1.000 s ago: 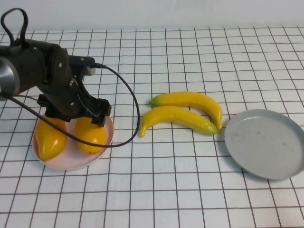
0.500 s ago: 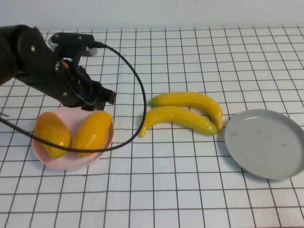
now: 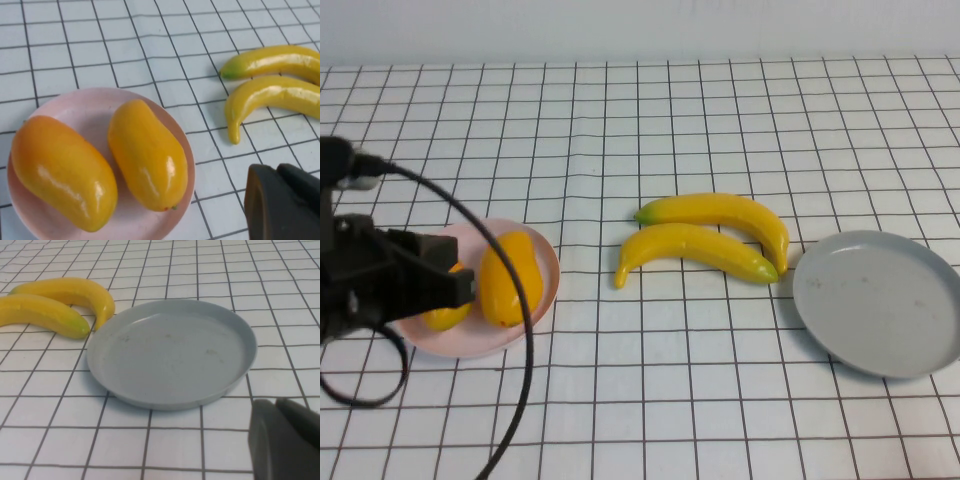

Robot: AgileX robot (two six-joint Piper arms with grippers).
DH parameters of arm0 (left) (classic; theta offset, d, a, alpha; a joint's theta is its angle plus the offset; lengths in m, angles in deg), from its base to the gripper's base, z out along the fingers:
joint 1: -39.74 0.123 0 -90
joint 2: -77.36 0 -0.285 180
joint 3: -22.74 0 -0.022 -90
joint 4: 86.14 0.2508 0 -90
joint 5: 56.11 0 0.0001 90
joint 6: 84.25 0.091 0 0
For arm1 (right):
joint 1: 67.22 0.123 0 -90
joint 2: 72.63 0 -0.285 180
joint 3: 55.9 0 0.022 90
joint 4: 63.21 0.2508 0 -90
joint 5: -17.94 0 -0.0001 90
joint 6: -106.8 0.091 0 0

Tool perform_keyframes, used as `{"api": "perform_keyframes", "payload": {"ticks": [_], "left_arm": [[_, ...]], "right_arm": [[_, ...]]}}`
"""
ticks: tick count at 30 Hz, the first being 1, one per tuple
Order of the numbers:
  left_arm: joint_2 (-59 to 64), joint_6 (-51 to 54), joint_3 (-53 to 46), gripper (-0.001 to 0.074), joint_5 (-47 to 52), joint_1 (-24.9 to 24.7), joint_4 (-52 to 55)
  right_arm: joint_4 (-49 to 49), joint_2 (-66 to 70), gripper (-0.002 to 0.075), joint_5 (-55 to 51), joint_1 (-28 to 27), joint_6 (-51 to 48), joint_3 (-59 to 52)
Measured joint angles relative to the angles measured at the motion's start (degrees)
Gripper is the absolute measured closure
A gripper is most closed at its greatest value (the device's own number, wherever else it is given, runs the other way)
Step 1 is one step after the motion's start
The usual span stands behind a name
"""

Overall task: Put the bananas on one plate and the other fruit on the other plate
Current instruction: Put another type of fruit in the right plate

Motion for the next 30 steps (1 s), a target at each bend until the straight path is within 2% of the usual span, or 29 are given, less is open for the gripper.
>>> {"api": "perform_keyframes", "payload": {"ticks": [10,18,22,30], "left_arm": [[-18.9,0.1,-19.5,0.0737,-16.9,-0.1,0.3],[-32.6,0.2,-37.5,0.0738,-35.6,0.1,0.8],[-41.6,0.2,-42.6,0.0738,-34.8,3.9,0.8],[-54.0,0.2,-43.4,0.0738,-16.5,20.5,5.0]], "right_arm": [[0.0,0.0,0.0742,0.0,0.0,0.0,0.0],[0.0,0.0,0.0742,0.0,0.0,0.0,0.0],[0.0,0.0,0.0742,0.0,0.0,0.0,0.0],[0.0,0.0,0.0742,0.0,0.0,0.0,0.0]]}}
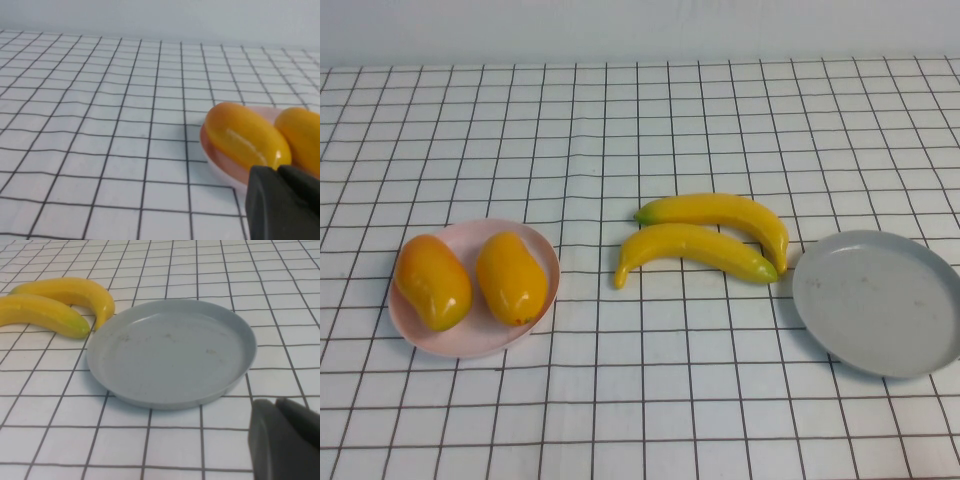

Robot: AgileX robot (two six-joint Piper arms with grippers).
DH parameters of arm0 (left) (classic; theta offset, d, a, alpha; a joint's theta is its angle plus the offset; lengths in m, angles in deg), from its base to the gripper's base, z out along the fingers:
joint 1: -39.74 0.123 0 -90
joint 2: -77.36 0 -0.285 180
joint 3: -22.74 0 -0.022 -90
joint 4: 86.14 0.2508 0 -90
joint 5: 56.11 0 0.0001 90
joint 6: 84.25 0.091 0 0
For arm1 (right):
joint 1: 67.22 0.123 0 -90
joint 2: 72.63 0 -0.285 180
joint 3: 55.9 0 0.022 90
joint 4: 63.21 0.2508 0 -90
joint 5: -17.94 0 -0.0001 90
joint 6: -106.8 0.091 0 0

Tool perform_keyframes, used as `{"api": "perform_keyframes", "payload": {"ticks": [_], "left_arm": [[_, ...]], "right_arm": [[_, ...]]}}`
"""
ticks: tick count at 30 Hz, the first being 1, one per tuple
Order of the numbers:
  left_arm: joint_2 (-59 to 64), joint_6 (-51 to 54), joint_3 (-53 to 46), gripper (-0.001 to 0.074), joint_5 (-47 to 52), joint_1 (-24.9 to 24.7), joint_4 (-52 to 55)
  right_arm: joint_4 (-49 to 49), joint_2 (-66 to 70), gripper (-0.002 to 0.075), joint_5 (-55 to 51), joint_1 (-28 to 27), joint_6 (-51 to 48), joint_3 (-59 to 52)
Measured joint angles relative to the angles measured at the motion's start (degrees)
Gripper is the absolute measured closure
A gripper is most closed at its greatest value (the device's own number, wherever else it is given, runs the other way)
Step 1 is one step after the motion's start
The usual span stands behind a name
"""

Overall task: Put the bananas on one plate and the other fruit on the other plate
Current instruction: Put another type of fruit in the right plate

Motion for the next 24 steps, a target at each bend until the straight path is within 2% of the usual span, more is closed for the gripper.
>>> {"api": "perform_keyframes", "payload": {"ticks": [4,13,24], "left_arm": [[-3.9,-0.2,0.0,0.0738,5.8,2.6,4.7],[-5.2,-2.2,-0.6,0.0738,11.7,2.6,8.5],[-5.3,-1.9,-0.7,0.0739,13.7,-6.3,13.8]], "right_arm": [[0.0,0.0,0.0742,0.0,0.0,0.0,0.0],[0.0,0.0,0.0742,0.0,0.0,0.0,0.0],[0.0,0.0,0.0741,0.0,0.3,0.0,0.0]]}}
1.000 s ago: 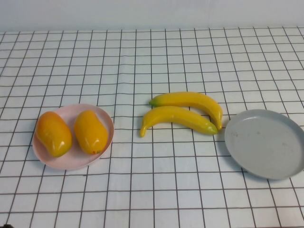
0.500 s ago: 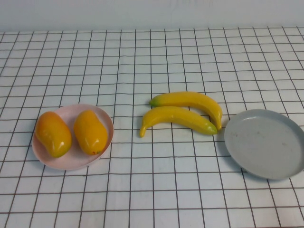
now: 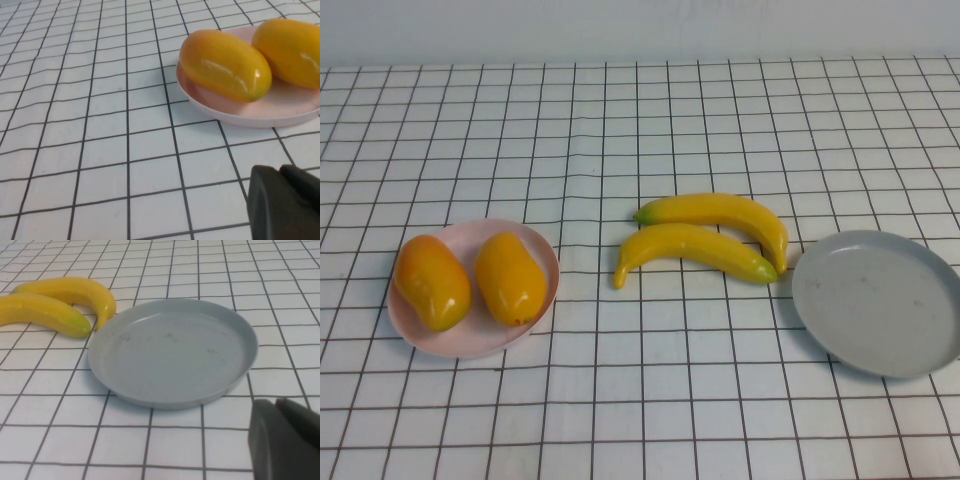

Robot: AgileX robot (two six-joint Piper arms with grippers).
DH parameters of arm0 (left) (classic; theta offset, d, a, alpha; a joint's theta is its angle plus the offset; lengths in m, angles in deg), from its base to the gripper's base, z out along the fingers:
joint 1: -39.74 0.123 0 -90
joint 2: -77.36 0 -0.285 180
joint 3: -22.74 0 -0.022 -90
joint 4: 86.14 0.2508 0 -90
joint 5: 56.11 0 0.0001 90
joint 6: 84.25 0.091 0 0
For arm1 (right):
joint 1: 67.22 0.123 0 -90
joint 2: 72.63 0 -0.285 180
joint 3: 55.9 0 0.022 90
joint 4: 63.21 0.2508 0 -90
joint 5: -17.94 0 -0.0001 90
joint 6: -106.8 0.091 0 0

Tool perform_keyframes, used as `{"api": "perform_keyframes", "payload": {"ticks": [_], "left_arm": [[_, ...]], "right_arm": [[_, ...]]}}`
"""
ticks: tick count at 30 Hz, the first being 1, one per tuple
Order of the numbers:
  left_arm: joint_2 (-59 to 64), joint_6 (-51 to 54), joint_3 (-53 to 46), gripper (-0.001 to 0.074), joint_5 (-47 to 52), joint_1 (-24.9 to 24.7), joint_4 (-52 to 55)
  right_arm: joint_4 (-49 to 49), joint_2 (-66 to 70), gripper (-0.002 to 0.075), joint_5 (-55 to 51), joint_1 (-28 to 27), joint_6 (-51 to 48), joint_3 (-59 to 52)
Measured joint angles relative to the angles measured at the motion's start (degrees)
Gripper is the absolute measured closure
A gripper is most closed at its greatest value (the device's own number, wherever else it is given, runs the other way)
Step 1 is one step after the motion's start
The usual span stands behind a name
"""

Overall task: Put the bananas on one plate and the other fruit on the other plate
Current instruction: Put another type of fruit in the right plate

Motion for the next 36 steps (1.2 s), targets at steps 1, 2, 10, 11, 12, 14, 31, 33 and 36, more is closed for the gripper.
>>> {"api": "perform_keyframes", "payload": {"ticks": [1,2,10,11,12,14,31,33,36], "left_arm": [[0.0,0.1,0.0,0.0736,0.0,-0.3,0.1],[0.0,0.1,0.0,0.0737,0.0,-0.3,0.1],[0.0,0.1,0.0,0.0737,0.0,-0.3,0.0],[0.0,0.1,0.0,0.0737,0.0,-0.3,0.0],[0.0,0.1,0.0,0.0737,0.0,-0.3,0.0],[0.0,0.0,0.0,0.0737,0.0,-0.3,0.0],[0.0,0.0,0.0,0.0738,0.0,-0.3,0.0],[0.0,0.0,0.0,0.0738,0.0,-0.3,0.0],[0.0,0.0,0.0,0.0738,0.0,-0.3,0.0]], "right_arm": [[0.0,0.0,0.0741,0.0,0.0,0.0,0.0],[0.0,0.0,0.0741,0.0,0.0,0.0,0.0],[0.0,0.0,0.0741,0.0,0.0,0.0,0.0],[0.0,0.0,0.0741,0.0,0.0,0.0,0.0],[0.0,0.0,0.0742,0.0,0.0,0.0,0.0],[0.0,0.0,0.0742,0.0,0.0,0.0,0.0],[0.3,0.0,0.0742,0.0,0.0,0.0,0.0],[5.7,0.0,0.0742,1.2,0.0,0.0,0.0],[27.2,0.0,0.0742,4.4,0.0,0.1,0.0]]}}
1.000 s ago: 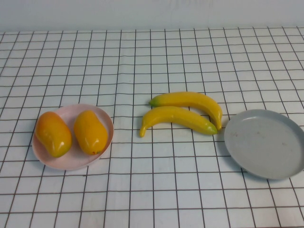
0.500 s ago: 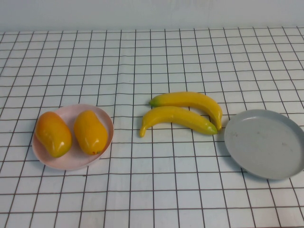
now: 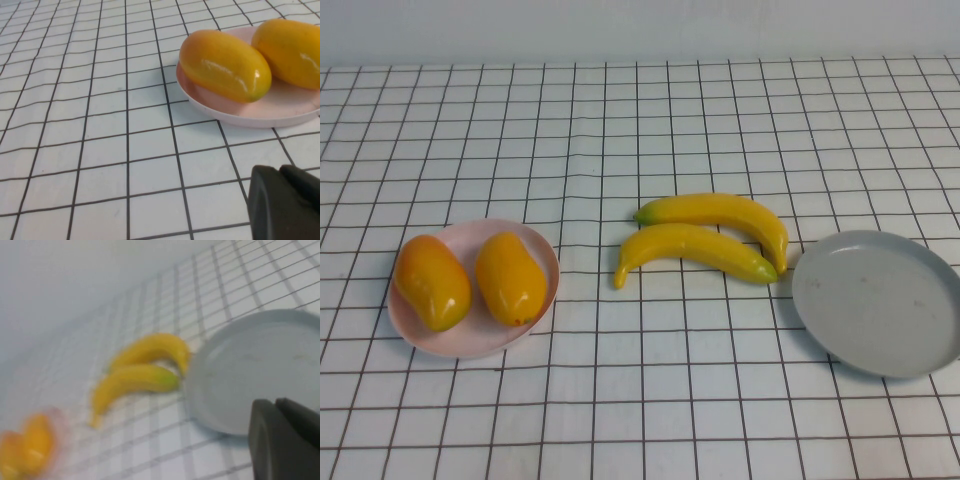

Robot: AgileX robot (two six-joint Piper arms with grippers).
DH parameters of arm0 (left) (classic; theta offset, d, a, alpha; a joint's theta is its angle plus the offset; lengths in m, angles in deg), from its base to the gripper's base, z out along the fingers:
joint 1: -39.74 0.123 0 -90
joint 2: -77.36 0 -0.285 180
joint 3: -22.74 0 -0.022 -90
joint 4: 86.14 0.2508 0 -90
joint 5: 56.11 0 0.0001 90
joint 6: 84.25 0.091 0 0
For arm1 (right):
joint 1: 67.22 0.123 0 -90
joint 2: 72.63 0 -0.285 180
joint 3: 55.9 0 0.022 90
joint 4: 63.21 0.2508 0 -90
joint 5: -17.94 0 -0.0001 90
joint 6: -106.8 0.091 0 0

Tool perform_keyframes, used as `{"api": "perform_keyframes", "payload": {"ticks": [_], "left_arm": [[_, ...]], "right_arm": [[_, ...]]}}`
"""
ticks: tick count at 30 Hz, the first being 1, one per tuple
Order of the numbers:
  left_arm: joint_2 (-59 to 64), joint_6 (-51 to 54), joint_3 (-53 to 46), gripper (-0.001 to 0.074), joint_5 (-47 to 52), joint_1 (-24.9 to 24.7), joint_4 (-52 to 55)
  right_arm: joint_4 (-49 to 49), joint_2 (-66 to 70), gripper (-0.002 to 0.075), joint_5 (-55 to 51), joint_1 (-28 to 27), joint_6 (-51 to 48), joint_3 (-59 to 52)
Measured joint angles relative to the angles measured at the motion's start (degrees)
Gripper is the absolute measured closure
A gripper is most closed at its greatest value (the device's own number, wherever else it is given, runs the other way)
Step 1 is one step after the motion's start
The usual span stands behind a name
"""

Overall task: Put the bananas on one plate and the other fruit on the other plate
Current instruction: Put another type of fruit in the right plate

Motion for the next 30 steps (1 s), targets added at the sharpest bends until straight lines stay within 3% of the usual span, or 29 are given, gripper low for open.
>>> {"api": "perform_keyframes", "payload": {"ticks": [4,9,15,22,25,30], "left_arm": [[0.0,0.0,0.0,0.0738,0.0,0.0,0.0],[0.0,0.0,0.0,0.0738,0.0,0.0,0.0],[0.0,0.0,0.0,0.0738,0.0,0.0,0.0],[0.0,0.0,0.0,0.0739,0.0,0.0,0.0],[0.0,0.0,0.0,0.0739,0.0,0.0,0.0],[0.0,0.0,0.0,0.0739,0.0,0.0,0.0]], "right_arm": [[28.8,0.0,0.0742,4.6,0.0,0.0,0.0],[37.8,0.0,0.0742,12.5,0.0,-0.1,0.0],[38.8,0.0,0.0742,10.7,0.0,-0.5,0.0],[36.9,0.3,0.0742,10.5,0.0,-11.1,0.7],[33.6,5.9,0.0742,9.1,0.0,-17.9,7.1],[19.3,23.5,0.0742,-6.6,0.0,-28.2,24.1]]}}
